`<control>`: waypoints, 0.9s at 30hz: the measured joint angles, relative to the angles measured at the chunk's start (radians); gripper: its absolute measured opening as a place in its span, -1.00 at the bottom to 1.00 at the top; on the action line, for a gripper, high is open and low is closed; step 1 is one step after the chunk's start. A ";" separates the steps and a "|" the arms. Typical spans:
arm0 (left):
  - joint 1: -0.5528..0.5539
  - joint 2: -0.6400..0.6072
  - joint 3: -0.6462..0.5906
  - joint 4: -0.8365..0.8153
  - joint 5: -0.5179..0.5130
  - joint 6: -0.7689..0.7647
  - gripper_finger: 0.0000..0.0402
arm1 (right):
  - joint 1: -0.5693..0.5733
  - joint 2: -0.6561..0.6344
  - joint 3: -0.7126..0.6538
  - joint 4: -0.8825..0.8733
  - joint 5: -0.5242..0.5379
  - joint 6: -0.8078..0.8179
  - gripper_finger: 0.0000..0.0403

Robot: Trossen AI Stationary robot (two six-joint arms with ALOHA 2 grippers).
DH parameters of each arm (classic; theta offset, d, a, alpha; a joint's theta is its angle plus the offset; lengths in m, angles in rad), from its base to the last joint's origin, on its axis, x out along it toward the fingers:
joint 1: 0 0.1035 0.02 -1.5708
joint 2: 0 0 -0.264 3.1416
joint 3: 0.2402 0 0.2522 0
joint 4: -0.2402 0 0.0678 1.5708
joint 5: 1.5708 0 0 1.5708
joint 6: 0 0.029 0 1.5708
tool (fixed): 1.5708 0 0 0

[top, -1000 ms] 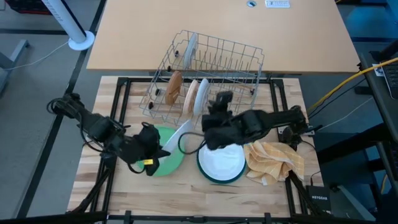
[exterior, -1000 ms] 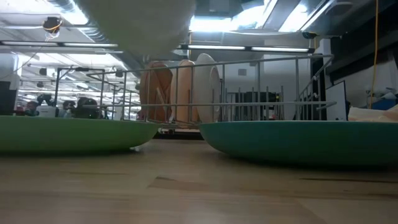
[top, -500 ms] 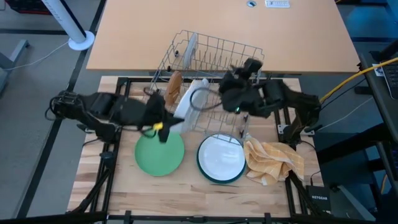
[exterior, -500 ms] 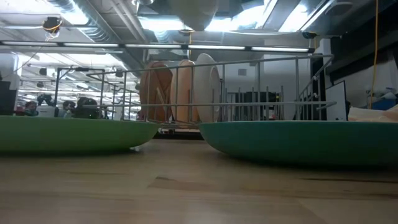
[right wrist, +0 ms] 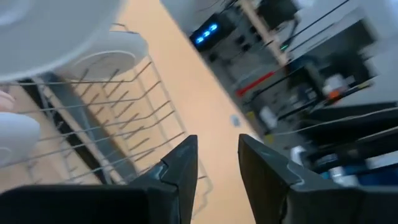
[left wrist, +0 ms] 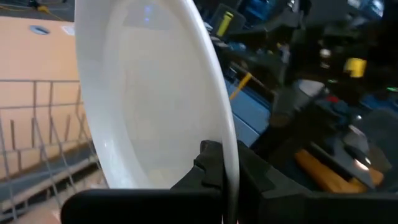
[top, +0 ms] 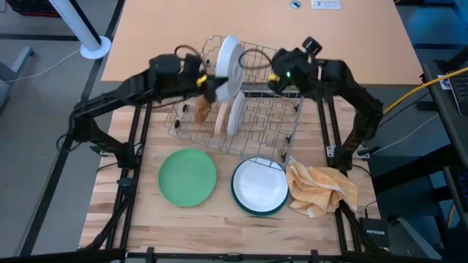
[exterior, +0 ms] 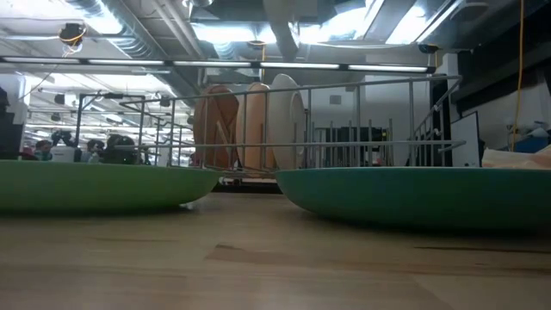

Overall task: Sort dishes
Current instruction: Put the left white plate in the dish rack

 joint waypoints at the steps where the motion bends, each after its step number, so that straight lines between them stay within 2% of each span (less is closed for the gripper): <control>1: 0.029 0.015 0.000 0.017 0.024 0.002 -0.99 | -0.029 0.002 0.000 0.005 -0.039 -0.001 -0.41; 3: 0.084 0.049 0.000 0.060 0.078 0.001 -0.99 | -0.081 0.004 -0.001 0.007 -0.092 -0.003 -0.41; 7: 0.171 0.130 0.000 0.161 0.178 0.001 -0.99 | -0.176 0.001 0.000 0.048 -0.128 -0.011 -0.41; 12: 0.258 0.224 0.000 0.256 0.259 -0.007 -0.99 | -0.268 -0.001 0.000 0.056 -0.188 -0.032 -0.41; 18: 0.351 0.310 0.000 0.302 0.355 -0.025 -0.99 | -0.347 -0.001 0.000 0.068 -0.336 -0.033 -0.41; 27: 0.455 0.367 -0.001 0.310 0.443 0.027 -0.99 | -0.415 0.000 0.000 0.110 -0.479 -0.032 -0.41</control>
